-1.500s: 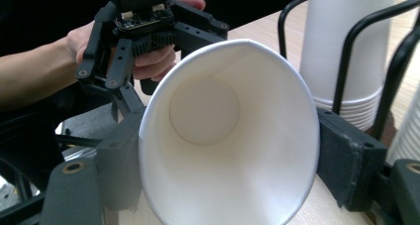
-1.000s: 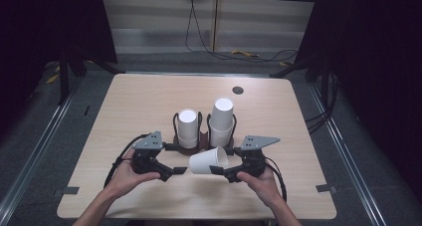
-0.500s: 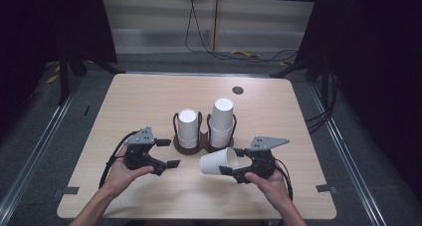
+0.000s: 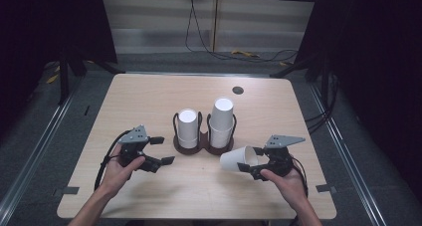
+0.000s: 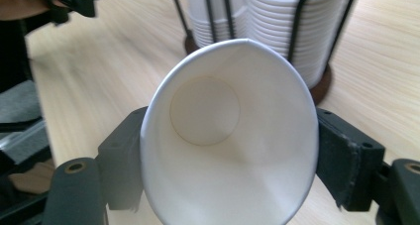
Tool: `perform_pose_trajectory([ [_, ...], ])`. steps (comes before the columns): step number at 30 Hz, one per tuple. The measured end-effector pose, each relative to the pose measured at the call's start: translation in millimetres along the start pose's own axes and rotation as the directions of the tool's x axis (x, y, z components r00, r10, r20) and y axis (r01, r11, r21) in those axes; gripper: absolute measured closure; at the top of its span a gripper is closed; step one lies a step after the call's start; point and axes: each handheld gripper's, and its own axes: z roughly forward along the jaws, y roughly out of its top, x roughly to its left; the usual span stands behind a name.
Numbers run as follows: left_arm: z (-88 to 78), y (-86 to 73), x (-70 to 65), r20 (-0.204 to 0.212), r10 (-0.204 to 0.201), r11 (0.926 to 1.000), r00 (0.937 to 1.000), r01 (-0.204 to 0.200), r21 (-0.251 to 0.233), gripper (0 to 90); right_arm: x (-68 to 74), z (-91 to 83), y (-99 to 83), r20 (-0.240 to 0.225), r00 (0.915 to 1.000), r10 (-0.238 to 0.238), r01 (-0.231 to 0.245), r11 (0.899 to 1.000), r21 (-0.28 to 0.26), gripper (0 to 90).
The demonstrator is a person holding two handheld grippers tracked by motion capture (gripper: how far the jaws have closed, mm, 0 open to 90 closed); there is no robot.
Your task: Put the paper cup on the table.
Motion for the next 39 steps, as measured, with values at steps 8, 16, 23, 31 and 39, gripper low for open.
perform_pose_trajectory([
  [8, -1.9, -1.3, 2.9, -0.046, 0.001, 1.0000, 0.9990, -0.001, 0.001, 15.9, -19.6, 3.9, 5.6, 0.080, 0.9964, 0.026, -0.030, 0.999, 0.042, 24.1],
  [16, -4.7, -1.9, 5.7, -0.048, 0.004, 1.0000, 0.9988, -0.003, 0.007, 15.9, -36.2, 7.4, 16.9, 0.165, 0.9858, 0.029, -0.047, 0.993, 0.107, 24.2],
  [23, -5.9, -4.9, 10.1, -0.056, 0.012, 0.9996, 0.9983, -0.011, 0.026, 15.9, -46.5, 3.8, 26.0, 0.225, 0.9738, 0.030, -0.064, 0.988, 0.144, 24.1],
  [31, -7.1, -6.6, 13.1, -0.059, 0.002, 0.9998, 0.9983, -0.001, 0.020, 15.8, -57.7, 3.7, 39.8, 0.279, 0.9602, 0.016, -0.073, 0.978, 0.195, 22.9],
  [39, -8.4, -5.8, 12.4, -0.051, 0.012, 0.9998, 0.9986, -0.011, 0.017, 15.9, -69.3, 6.2, 55.2, 0.324, 0.9461, -0.007, -0.076, 0.967, 0.241, 22.4],
])
